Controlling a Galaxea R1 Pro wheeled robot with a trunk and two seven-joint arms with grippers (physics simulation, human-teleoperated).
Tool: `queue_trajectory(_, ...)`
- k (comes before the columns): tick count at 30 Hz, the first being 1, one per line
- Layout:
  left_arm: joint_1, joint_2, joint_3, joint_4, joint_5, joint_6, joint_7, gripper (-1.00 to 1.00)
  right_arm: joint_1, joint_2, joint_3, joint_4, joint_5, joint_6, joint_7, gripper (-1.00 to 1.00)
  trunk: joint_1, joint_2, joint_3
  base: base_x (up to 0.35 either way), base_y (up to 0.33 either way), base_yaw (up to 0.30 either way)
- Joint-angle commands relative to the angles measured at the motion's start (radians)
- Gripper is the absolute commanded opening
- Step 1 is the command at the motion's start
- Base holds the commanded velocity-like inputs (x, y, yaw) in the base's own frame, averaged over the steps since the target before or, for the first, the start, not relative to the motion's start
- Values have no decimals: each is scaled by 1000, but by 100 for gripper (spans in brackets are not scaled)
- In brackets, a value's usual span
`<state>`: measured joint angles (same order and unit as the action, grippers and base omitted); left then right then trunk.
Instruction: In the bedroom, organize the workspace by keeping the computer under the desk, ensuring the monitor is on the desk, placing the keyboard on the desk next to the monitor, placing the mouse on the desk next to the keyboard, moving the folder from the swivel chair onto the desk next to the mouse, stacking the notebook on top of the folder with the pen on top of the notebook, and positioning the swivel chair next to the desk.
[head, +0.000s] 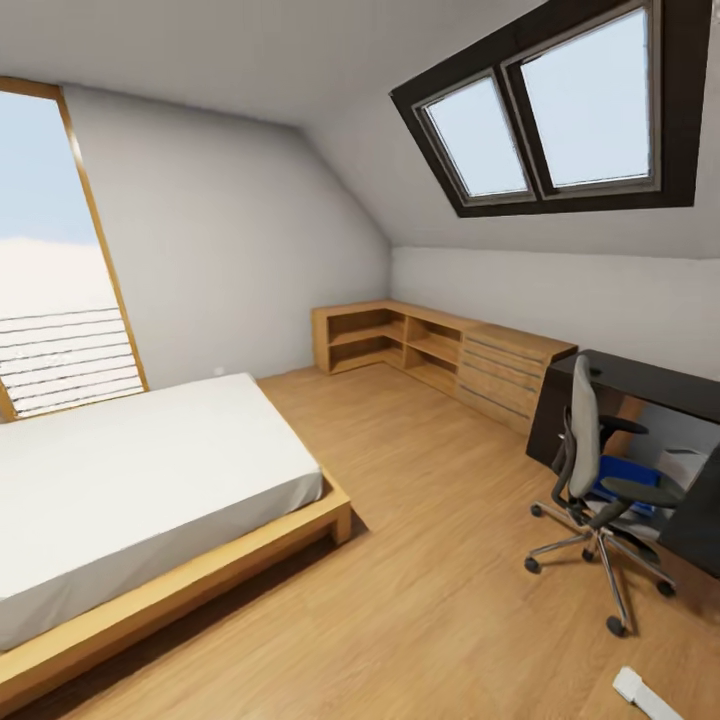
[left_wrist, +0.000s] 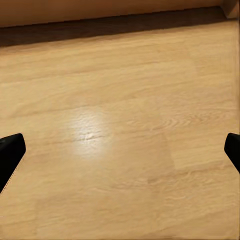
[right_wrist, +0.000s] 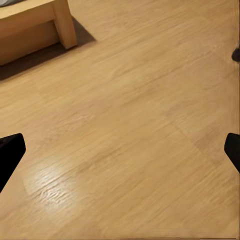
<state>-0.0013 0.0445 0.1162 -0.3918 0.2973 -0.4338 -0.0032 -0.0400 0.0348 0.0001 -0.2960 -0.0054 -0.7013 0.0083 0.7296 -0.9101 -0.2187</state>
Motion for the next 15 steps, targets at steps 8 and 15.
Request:
queue_trajectory(8, 0, -1, -6, 22, -15, -19, 1, 100, -1, -1, -1, 7, 0, -4, 0, 100, 0, -1, -5, 240, 29, -108)
queue_trajectory(15, 0, -4, -9, 24, -17, -20, 2, 100, -1, 2, -3, 10, -1, -7, -4, 100, 0, -1, -5, 311, 145, -10)
